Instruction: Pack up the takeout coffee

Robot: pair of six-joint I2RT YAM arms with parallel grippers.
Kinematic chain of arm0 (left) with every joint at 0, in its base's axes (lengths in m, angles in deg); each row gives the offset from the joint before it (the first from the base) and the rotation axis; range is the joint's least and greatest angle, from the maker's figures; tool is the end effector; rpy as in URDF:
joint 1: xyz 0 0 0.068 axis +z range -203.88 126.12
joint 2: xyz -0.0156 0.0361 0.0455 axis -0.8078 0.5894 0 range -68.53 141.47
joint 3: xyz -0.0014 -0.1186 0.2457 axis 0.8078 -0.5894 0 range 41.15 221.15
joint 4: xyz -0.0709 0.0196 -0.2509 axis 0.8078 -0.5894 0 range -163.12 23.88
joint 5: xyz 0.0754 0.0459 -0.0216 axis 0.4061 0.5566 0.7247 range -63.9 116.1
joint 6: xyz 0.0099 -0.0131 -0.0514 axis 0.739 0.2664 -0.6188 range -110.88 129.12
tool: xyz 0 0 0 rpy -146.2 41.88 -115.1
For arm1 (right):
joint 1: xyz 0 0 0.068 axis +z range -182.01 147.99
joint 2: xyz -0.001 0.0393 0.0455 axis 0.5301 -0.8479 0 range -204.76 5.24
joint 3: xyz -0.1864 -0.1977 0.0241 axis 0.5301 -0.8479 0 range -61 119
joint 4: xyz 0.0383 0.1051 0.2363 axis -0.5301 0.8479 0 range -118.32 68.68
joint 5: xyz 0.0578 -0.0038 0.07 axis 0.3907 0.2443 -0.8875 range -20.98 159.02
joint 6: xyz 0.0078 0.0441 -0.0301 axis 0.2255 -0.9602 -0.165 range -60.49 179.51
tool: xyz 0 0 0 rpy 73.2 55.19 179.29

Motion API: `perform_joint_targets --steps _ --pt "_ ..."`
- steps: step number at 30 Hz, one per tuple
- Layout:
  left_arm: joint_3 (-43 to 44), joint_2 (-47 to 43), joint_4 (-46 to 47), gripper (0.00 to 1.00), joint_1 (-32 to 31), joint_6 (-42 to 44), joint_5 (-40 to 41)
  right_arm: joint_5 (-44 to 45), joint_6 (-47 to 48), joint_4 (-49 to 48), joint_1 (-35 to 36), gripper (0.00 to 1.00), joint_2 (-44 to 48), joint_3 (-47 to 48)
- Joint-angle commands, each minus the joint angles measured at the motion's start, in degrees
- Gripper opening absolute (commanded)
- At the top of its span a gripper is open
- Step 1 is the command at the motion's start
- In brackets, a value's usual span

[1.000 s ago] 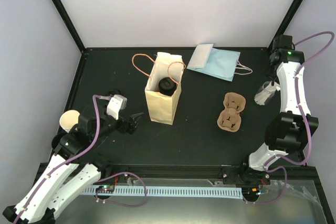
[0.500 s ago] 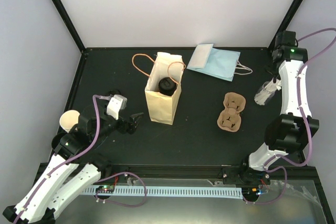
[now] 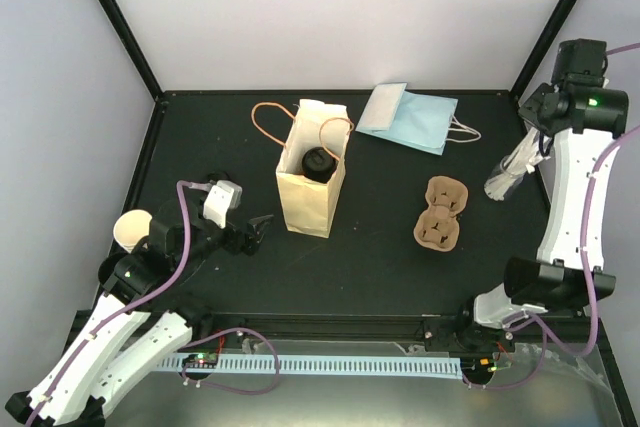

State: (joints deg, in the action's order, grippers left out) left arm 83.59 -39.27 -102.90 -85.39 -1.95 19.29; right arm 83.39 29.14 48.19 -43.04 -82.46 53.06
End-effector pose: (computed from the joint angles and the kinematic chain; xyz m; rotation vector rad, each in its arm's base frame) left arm 0.0956 -0.0635 0.3131 0.4376 1.9814 -0.5943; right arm 0.2650 -0.0606 0.4565 0.9559 2.2179 -0.1530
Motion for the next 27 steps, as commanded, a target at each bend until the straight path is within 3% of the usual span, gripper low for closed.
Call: perform_joint_targets --steps 1,6,7,12,27 --pt "-0.2 -0.3 0.9 0.99 0.3 0.6 0.5 -10.2 2.9 2.5 -0.3 0.01 4.4 2.3" --pt "-0.1 -0.1 0.9 0.99 0.2 0.6 0.5 -24.6 6.0 -1.3 -0.2 0.01 10.1 0.0" --pt "-0.1 0.2 0.9 0.99 0.2 0.6 0.3 -34.9 6.9 -5.5 -0.2 0.01 13.5 -3.6" --pt "-0.1 0.5 0.9 0.99 0.2 0.7 0.2 -52.6 6.9 -12.5 0.1 0.01 16.2 -8.7" --pt "-0.1 0.6 1.1 0.99 0.2 1.0 -0.7 -69.2 -7.8 -35.9 4.8 0.01 19.8 -10.1"
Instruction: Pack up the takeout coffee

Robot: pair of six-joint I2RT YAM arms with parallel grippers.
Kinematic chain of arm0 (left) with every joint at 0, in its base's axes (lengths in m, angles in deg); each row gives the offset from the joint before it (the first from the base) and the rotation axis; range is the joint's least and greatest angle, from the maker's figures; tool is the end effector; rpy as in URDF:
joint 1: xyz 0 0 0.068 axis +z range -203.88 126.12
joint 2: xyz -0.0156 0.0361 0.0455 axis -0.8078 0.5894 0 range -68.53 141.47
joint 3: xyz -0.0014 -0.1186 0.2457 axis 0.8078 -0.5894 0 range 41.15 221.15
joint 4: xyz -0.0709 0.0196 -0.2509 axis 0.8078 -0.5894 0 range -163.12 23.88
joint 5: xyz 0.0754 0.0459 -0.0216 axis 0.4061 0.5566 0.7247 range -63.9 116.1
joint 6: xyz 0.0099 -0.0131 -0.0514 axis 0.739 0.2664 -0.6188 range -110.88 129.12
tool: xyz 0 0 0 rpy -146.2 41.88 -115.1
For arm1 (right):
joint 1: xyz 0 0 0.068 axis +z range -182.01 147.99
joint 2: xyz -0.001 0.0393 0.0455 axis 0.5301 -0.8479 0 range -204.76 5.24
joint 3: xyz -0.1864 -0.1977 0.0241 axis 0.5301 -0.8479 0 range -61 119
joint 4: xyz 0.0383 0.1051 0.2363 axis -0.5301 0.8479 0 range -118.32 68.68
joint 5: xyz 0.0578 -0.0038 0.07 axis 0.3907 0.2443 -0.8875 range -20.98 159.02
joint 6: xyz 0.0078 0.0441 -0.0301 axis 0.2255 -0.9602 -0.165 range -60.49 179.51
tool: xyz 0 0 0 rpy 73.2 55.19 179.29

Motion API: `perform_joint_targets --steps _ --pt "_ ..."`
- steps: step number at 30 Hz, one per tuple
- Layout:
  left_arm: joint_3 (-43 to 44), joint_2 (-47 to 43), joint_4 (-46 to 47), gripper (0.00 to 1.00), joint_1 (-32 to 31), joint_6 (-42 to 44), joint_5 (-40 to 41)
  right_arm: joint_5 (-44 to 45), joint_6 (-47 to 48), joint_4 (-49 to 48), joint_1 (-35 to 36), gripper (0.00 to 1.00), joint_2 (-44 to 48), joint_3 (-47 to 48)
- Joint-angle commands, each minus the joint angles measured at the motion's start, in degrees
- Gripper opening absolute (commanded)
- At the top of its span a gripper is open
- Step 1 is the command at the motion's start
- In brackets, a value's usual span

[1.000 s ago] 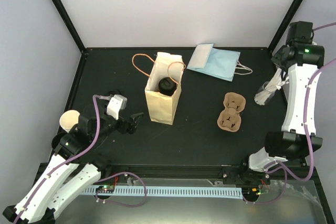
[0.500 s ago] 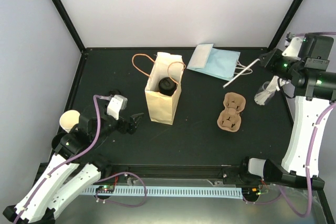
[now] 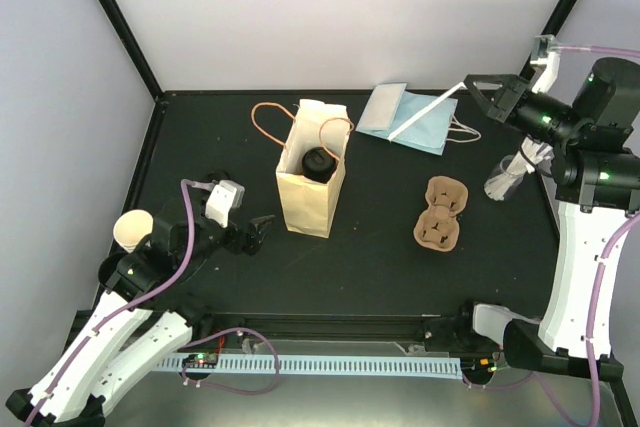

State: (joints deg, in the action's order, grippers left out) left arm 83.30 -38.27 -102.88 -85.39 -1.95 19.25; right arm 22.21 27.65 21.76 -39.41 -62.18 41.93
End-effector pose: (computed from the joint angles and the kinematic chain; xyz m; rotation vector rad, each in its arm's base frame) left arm 0.0988 -0.0655 0.3098 0.4410 2.0037 -0.5898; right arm 0.1802 0.0028 0.5236 0.0366 1.8657 1.0384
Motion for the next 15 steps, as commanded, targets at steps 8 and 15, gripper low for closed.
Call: perform_joint_targets --steps 8,15 --pt "0.3 -0.5 1.1 0.99 0.2 1.1 -0.8 -4.0 -5.6 -8.1 10.7 0.01 -5.9 8.5" --pt "0.3 -0.8 1.1 0.99 0.3 1.1 -0.2 4.2 1.3 -0.8 20.3 0.01 -10.2 13.6"
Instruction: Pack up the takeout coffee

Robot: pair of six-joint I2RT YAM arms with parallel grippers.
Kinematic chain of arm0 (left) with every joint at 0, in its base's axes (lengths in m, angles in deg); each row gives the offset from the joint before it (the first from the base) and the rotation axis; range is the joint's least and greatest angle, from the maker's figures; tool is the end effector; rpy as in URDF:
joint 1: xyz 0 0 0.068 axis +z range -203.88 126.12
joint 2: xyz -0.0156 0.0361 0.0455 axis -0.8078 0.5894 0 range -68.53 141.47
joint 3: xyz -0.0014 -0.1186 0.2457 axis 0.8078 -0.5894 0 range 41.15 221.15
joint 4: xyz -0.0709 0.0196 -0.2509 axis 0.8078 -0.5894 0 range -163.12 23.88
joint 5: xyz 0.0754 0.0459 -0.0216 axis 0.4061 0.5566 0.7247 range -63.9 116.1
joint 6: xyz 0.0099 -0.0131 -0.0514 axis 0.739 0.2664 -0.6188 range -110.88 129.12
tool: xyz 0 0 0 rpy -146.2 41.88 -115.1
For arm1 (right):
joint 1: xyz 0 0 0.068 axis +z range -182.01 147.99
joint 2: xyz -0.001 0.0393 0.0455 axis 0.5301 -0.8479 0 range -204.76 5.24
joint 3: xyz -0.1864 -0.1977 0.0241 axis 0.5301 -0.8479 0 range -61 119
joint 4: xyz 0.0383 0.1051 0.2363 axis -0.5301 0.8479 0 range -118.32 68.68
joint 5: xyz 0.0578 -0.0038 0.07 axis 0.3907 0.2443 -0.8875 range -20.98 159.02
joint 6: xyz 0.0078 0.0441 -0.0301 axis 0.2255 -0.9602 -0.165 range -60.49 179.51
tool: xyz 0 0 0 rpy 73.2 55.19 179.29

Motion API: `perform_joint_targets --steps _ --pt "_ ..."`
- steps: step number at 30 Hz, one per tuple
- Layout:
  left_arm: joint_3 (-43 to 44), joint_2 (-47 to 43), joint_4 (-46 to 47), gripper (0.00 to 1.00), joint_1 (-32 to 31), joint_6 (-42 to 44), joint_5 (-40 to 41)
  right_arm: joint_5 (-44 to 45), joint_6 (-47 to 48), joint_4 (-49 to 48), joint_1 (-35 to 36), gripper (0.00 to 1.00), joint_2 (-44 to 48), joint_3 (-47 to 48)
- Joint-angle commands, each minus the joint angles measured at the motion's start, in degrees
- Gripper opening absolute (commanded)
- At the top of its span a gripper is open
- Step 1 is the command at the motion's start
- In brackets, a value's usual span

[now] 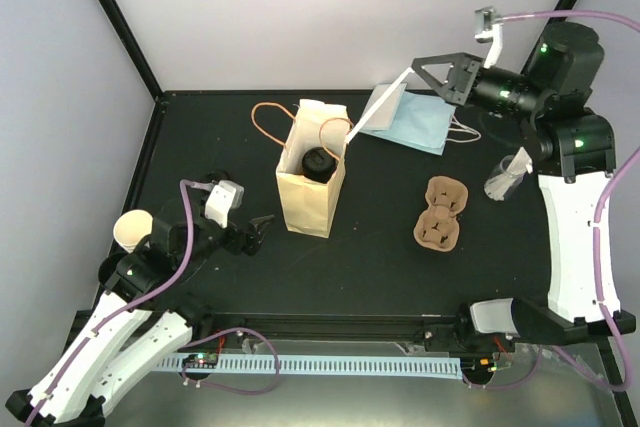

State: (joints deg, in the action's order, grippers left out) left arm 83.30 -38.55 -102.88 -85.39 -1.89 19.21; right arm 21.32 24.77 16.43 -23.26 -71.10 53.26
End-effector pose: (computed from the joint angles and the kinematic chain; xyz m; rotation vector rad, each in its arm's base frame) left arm 0.0980 -0.0650 0.3103 0.4418 1.9985 -0.5910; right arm 0.2047 0.0582 0.5562 -0.2659 1.7960 1.2496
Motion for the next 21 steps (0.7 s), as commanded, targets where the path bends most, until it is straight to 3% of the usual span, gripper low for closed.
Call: perform_joint_targets --steps 1,21 --pt "0.3 -0.5 1.1 0.99 0.2 1.1 -0.2 6.0 4.8 4.8 5.1 0.01 -1.4 2.0" --pt "0.3 0.7 1.1 0.99 0.3 1.1 0.0 18.3 11.6 7.9 19.9 0.01 -5.6 2.4"
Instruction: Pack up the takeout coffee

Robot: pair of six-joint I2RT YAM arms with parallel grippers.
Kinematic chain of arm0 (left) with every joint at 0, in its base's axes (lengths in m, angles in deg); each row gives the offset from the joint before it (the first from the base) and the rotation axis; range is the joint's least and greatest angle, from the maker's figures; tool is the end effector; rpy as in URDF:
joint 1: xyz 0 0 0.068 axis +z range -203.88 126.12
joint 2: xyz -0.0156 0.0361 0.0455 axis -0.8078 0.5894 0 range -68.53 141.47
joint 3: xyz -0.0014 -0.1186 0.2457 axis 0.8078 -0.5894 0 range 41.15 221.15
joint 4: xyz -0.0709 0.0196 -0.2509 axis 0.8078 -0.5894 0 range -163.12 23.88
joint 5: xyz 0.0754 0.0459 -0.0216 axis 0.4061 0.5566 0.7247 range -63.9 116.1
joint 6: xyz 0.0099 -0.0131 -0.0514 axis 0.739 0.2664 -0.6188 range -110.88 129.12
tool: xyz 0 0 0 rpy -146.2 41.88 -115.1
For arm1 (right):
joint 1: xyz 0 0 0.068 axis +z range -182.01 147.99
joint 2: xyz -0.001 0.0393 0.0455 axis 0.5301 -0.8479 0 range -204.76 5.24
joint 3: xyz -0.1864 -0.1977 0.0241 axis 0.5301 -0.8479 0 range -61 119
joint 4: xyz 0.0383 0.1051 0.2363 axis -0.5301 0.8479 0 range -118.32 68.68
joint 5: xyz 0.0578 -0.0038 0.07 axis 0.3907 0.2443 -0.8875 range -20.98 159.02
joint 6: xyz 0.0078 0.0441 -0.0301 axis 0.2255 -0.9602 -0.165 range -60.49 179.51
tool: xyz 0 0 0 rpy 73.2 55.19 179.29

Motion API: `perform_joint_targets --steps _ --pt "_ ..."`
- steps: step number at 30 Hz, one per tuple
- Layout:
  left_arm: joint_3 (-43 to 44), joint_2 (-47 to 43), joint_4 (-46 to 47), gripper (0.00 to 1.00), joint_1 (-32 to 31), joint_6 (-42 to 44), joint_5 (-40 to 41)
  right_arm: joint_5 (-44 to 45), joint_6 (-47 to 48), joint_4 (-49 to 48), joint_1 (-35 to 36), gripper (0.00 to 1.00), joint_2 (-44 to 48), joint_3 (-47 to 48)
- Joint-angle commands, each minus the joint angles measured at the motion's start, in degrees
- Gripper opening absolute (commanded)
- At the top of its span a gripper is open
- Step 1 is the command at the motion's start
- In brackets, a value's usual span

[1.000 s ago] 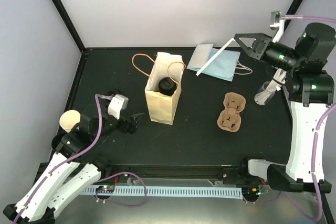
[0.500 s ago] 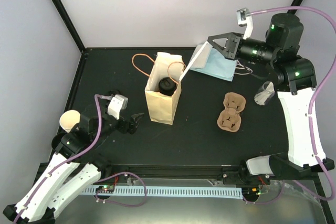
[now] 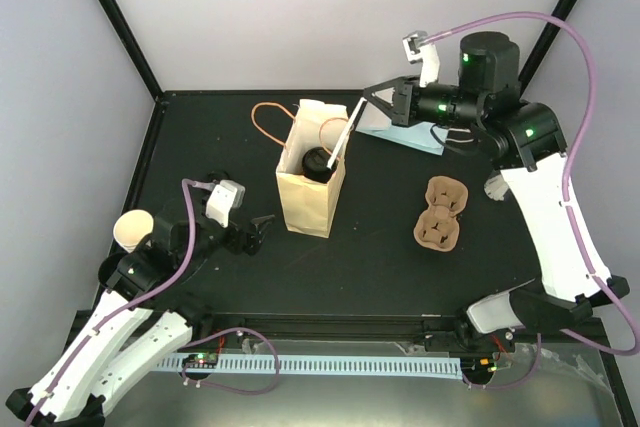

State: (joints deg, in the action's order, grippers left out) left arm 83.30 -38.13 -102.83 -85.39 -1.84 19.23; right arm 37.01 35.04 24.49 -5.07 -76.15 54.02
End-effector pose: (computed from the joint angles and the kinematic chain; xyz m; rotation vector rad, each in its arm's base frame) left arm 0.0992 -0.0658 0.3097 0.4433 2.0047 -0.5886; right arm 0.2139 0.1299 0.5259 -0.4458 1.9688 1.1210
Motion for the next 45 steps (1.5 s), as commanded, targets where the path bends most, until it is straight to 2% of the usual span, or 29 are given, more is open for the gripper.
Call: perform_joint_targets --steps 1,21,22,25,27,37,45 --pt "0.3 0.3 1.1 0.99 0.2 1.0 0.0 3.1 1.4 -0.1 2.2 0.01 -0.9 2.0" --pt "0.3 0.5 1.0 0.99 0.3 1.0 0.4 10.3 4.7 3.7 11.2 0.01 -13.1 10.4" --pt "0.3 0.5 1.0 0.99 0.2 1.0 0.4 10.2 4.8 3.9 11.2 0.06 -13.5 10.8" --pt "0.2 0.5 1.0 0.99 0.2 1.0 0.4 11.5 5.2 4.7 11.3 0.4 -14.5 12.1" --pt "0.3 0.5 1.0 0.99 0.2 0.9 0.4 12.5 5.5 5.1 11.3 0.48 -14.7 12.6" --pt "0.3 0.5 1.0 0.99 0.2 0.9 0.4 21.8 7.2 7.5 11.2 0.51 -12.2 12.0" --pt "0.2 0.5 1.0 0.99 0.3 0.9 0.4 33.8 6.5 3.7 10.2 0.54 -3.2 0.6"
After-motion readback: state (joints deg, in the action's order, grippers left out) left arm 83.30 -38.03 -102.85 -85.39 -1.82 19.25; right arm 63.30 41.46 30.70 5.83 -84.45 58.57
